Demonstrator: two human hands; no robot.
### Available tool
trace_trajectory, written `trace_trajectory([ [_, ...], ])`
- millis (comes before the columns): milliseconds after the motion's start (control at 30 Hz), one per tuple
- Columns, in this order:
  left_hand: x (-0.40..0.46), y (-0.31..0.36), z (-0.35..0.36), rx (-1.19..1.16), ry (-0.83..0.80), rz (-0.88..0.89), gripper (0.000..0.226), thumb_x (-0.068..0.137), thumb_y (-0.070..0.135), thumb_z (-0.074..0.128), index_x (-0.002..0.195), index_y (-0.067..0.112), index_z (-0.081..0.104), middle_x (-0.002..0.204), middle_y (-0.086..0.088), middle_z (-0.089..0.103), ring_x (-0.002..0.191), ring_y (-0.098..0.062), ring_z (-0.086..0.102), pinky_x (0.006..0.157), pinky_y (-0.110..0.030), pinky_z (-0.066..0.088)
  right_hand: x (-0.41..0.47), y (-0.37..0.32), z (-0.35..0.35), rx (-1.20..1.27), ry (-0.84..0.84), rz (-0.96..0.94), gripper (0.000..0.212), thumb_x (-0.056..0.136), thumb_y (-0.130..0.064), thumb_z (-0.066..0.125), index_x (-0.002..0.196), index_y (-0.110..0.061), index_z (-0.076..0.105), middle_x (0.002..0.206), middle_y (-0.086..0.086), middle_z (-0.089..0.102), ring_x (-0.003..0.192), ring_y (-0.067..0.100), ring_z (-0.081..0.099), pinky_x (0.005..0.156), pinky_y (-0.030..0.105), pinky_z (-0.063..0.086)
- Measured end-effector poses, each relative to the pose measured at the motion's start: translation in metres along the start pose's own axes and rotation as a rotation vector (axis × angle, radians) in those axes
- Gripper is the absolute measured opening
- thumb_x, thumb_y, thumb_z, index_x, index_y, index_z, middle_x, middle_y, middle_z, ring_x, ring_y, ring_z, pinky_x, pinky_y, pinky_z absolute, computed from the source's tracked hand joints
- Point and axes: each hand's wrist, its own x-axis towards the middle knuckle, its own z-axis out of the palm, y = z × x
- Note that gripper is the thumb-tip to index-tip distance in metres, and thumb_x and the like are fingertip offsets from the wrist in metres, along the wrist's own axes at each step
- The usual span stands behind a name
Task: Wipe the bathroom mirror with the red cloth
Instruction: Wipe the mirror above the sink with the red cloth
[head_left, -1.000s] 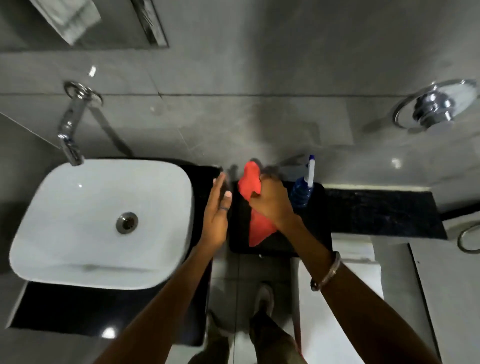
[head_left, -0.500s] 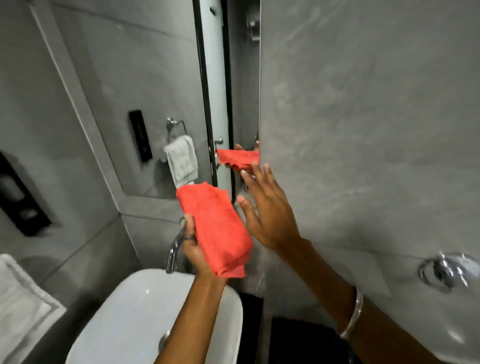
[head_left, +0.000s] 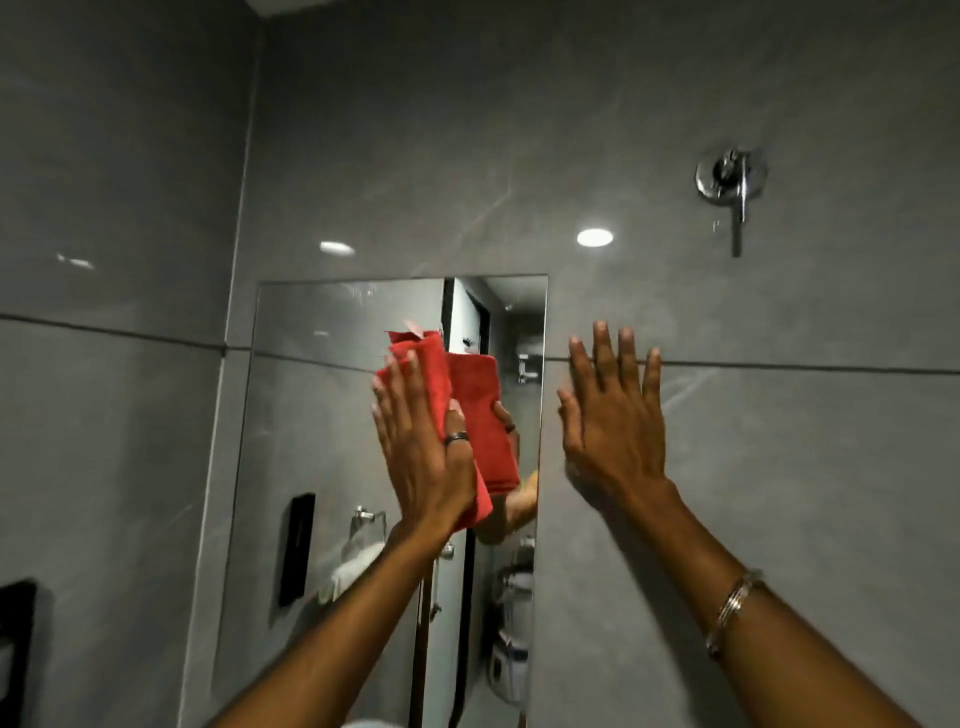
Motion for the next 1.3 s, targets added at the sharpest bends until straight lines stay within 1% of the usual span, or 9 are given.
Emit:
trace_trajectory([
  [167,0.048,0.009,0.052,0.154,-0.138,0.160,0.082,0.095,0.063,0.011,0.165,0.020,-0.001,0.174,-0.002,-0.010,0.160,-0.021,-0.018,0.131,-0.048,-0.011,0.011,0.014,0.026,-0.050,0.093,-0.002,0.072,0.105,-0.053,0.029,0.169,-0.025,0.010,0.177,0.007,-0.004,0.164,0.030,-0.006,0.130,0.061,0.007],
  [300,0.071,0.021,0.081,0.275,-0.146,0.347,0.076,0.100,0.056,0.013,0.165,0.019,0.000,0.175,-0.007,-0.009,0.161,-0.027,-0.016,0.131,-0.052,-0.010,0.007,0.019,0.036,-0.047,0.167,-0.021,0.070,0.105,-0.052,0.030,0.168,-0.026,0.014,0.178,0.006,0.000,0.164,0.030,-0.002,0.130,0.061,0.011],
  [467,0.106,0.037,0.098,0.431,-0.142,0.421,0.070,0.104,0.052,0.009,0.165,0.020,-0.004,0.174,-0.009,-0.012,0.161,-0.028,-0.014,0.131,-0.056,-0.001,0.009,0.020,0.043,-0.056,0.200,-0.019,0.070,0.105,-0.052,0.029,0.168,-0.026,0.013,0.178,0.006,0.000,0.164,0.030,-0.002,0.131,0.059,0.008],
  [667,0.066,0.022,0.096,0.383,-0.163,0.448,0.066,0.105,0.044,0.008,0.166,0.019,-0.002,0.175,-0.007,-0.010,0.162,-0.026,-0.012,0.130,-0.059,0.001,0.009,0.021,0.047,-0.077,0.220,-0.023,0.070,0.106,-0.053,0.026,0.169,-0.026,0.009,0.178,0.006,-0.003,0.164,0.030,-0.004,0.131,0.059,0.006],
  [800,0.027,0.013,0.094,0.402,-0.204,0.434,0.068,0.105,0.049,0.007,0.165,0.019,-0.003,0.175,-0.007,-0.011,0.162,-0.026,-0.012,0.130,-0.061,0.002,0.010,0.019,0.041,-0.079,0.210,-0.022,0.070,0.106,-0.050,0.027,0.169,-0.025,0.006,0.178,0.006,-0.004,0.164,0.031,-0.005,0.131,0.059,0.007],
  [900,0.040,0.018,0.095,0.461,-0.240,0.437,0.072,0.103,0.056,-0.001,0.165,0.019,-0.005,0.174,-0.006,-0.014,0.162,-0.026,-0.013,0.129,-0.061,0.004,0.011,0.021,0.039,-0.072,0.208,-0.043,0.069,0.106,-0.046,0.029,0.169,-0.024,0.009,0.178,0.006,-0.001,0.164,0.030,-0.004,0.132,0.058,0.006],
  [1133,0.101,0.051,0.106,0.468,-0.196,0.415,0.071,0.104,0.050,0.011,0.165,0.018,-0.005,0.174,-0.009,-0.014,0.161,-0.027,-0.014,0.130,-0.057,-0.003,0.013,0.033,0.035,-0.053,0.194,-0.103,0.067,0.105,-0.044,0.031,0.168,-0.025,0.015,0.177,0.006,0.005,0.164,0.029,0.000,0.132,0.054,0.004],
  [1200,0.105,0.051,0.107,0.459,-0.187,0.418,0.071,0.103,0.048,0.008,0.165,0.017,-0.005,0.174,-0.009,-0.013,0.161,-0.027,-0.015,0.130,-0.056,-0.005,0.014,0.032,0.038,-0.048,0.207,-0.104,0.068,0.105,-0.044,0.033,0.168,-0.025,0.014,0.177,0.006,0.006,0.164,0.030,0.000,0.132,0.056,0.007],
  [1300,0.099,0.048,0.107,0.410,-0.166,0.428,0.067,0.105,0.041,0.016,0.165,0.016,0.000,0.174,-0.010,-0.010,0.161,-0.027,-0.013,0.130,-0.057,-0.006,0.011,0.032,0.043,-0.057,0.232,-0.104,0.069,0.105,-0.044,0.033,0.168,-0.024,0.013,0.178,0.007,0.004,0.165,0.030,-0.001,0.132,0.057,0.008],
])
